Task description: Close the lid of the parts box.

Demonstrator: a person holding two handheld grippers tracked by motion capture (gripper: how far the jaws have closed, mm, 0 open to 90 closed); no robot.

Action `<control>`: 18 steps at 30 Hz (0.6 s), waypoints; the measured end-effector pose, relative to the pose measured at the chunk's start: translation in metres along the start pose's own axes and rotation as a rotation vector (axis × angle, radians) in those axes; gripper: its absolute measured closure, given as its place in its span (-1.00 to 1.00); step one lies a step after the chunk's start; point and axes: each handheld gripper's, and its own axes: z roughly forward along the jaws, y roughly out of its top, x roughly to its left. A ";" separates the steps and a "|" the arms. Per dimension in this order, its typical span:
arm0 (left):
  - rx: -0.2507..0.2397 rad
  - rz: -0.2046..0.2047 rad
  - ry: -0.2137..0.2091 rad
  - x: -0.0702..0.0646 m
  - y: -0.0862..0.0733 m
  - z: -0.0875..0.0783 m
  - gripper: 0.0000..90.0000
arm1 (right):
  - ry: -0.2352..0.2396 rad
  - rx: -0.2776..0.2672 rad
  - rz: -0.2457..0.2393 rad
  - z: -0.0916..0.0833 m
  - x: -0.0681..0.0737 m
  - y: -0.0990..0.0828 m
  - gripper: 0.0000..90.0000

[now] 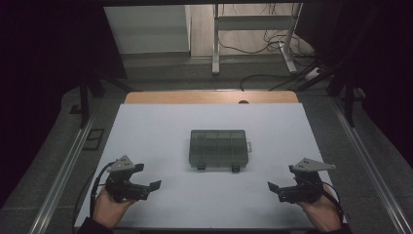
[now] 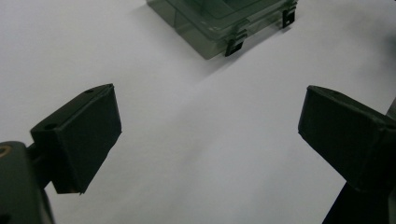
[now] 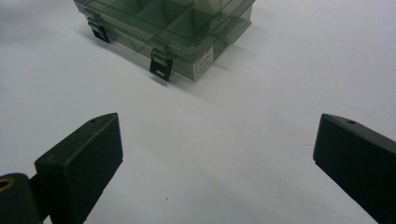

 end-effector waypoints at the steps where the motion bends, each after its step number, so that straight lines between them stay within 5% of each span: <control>1: -0.003 -0.003 -0.002 0.001 -0.002 -0.003 -0.86 | -0.001 -0.001 0.000 -0.001 0.000 -0.001 -0.97; 9: -0.021 -0.016 0.019 0.006 -0.012 -0.016 -0.94 | -0.015 0.001 0.026 -0.009 -0.004 -0.007 -0.98; 18: -0.030 0.000 0.090 0.007 -0.022 -0.029 -0.97 | -0.035 0.011 0.050 -0.019 -0.008 -0.015 -0.98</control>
